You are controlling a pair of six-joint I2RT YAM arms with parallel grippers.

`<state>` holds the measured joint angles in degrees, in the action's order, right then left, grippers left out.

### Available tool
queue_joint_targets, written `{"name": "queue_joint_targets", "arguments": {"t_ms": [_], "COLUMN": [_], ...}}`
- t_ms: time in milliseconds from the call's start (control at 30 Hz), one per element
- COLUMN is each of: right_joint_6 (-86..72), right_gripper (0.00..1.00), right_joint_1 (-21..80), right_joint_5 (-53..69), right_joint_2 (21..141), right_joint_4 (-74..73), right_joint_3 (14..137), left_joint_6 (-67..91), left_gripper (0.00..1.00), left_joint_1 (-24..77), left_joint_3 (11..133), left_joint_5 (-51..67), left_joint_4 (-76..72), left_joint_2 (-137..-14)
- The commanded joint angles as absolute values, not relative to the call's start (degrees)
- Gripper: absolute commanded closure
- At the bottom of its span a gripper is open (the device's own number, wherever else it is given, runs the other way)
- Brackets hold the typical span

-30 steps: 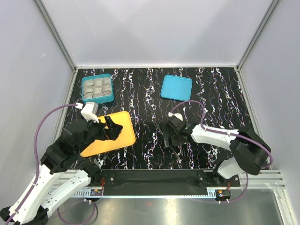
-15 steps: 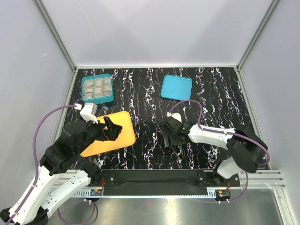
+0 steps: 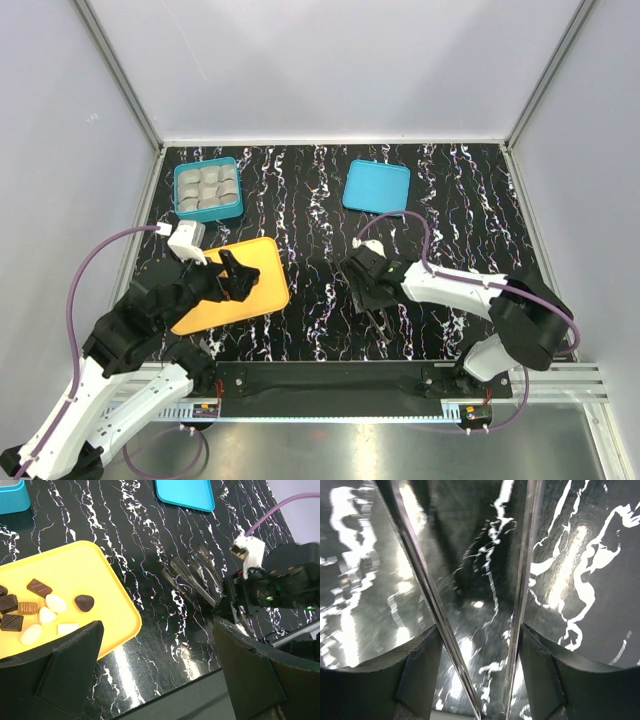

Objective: Pack the chocolate

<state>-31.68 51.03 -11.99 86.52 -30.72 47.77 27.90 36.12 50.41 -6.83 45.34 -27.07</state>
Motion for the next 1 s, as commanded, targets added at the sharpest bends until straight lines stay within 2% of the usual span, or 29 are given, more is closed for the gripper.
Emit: {"name": "queue_joint_targets", "arguments": {"t_ms": [0,233,367,700,833,967], "right_joint_6": [-29.9,-27.3,-27.0,-26.0,-24.4,-22.2], "right_gripper": [0.34,0.36,0.38,0.43,0.47,0.52], "right_joint_1": [51.8,51.7,51.8,51.8,51.8,51.8], "right_joint_5": [-10.3,-9.3,-7.8,-5.7,-5.5,-4.0], "right_joint_2": [81.7,78.9,77.6,75.3,75.2,75.7], "right_joint_4": [-35.7,-48.5,-49.8,-48.8,-45.0,-37.5], "right_joint_3": [55.1,66.2,68.8,69.8,70.1,69.2], "left_joint_6": [27.4,27.0,28.1,27.8,26.7,27.2], "left_gripper": [0.01,0.01,0.01,0.01,0.01,0.01], "left_joint_1": [36.2,36.2,36.2,36.2,36.1,36.1], "left_joint_3": [50.7,50.0,50.1,52.4,54.5,58.7], "left_joint_5": [-7.6,-7.4,-5.9,-5.2,-3.2,-6.1], "left_joint_4": [42.5,40.9,40.4,41.4,41.4,45.1], "left_joint_2": [-27.2,-30.2,-33.0,-35.8,-36.4,-38.4]}}
